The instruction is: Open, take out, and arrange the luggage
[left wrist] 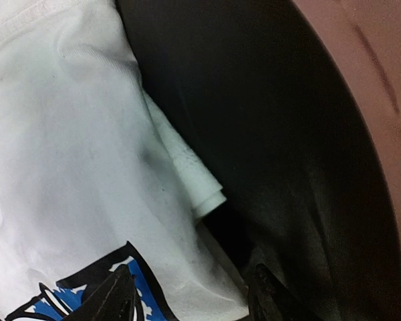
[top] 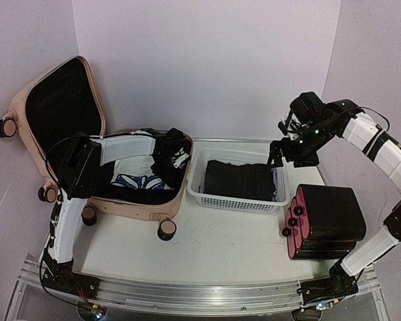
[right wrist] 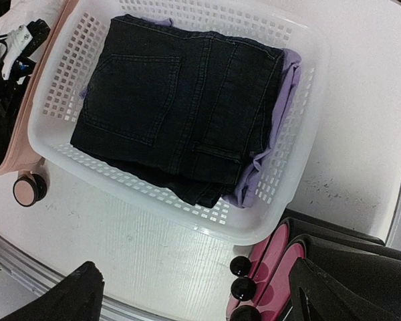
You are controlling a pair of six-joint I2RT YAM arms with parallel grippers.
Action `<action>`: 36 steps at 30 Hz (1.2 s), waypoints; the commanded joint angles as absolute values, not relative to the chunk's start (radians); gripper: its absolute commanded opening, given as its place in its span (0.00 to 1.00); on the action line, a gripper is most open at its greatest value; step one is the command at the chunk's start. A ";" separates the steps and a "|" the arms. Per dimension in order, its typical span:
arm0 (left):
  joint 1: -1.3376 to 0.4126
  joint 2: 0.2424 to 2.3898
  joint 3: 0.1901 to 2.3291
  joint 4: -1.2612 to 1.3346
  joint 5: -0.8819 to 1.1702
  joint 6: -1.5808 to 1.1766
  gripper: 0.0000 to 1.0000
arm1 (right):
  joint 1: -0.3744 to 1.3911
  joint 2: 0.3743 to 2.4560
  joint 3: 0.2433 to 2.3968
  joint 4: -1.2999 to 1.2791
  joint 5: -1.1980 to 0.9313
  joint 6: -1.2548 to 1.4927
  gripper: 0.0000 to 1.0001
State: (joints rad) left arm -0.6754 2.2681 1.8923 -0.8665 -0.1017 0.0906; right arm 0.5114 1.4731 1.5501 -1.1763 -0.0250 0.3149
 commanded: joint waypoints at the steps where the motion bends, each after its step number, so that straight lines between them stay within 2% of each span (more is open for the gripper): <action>1: -0.680 2.311 1.918 -0.914 -0.197 0.123 0.58 | 0.513 1.498 1.623 -1.163 -0.061 0.335 0.98; 3: -0.678 2.314 1.912 -0.925 -0.222 0.130 0.56 | 0.513 1.517 1.639 -1.151 -0.072 0.342 0.98; 7: -0.677 2.315 1.912 -0.937 -0.261 0.133 0.46 | 0.514 1.563 1.692 -1.141 -0.095 0.356 0.98; 9: -0.675 2.320 1.918 -0.942 -0.253 0.137 0.45 | 0.512 1.580 1.711 -1.129 -0.108 0.367 0.98; 17: -0.657 2.285 1.883 -0.952 -0.074 0.076 0.64 | 0.512 1.586 1.720 -1.110 -0.121 0.386 0.98; 21: -0.654 2.264 1.864 -0.945 -0.009 0.080 0.65 | 0.513 1.566 1.692 -1.103 -0.117 0.405 0.98; 30: -0.661 2.199 1.737 -0.863 -0.030 0.099 0.72 | 0.512 1.539 1.662 -1.097 -0.114 0.415 0.98; 34: -0.659 2.197 1.697 -0.832 -0.064 0.123 0.68 | 0.513 1.540 1.661 -1.098 -0.118 0.417 0.98; 36: -0.654 2.208 1.702 -0.833 -0.101 0.125 0.62 | 0.513 1.542 1.664 -1.100 -0.116 0.416 0.98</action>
State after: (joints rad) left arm -0.6556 2.2124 1.7290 -0.7708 -0.0566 0.1108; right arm 0.5114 1.5826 1.6592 -1.1313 -0.1158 0.4091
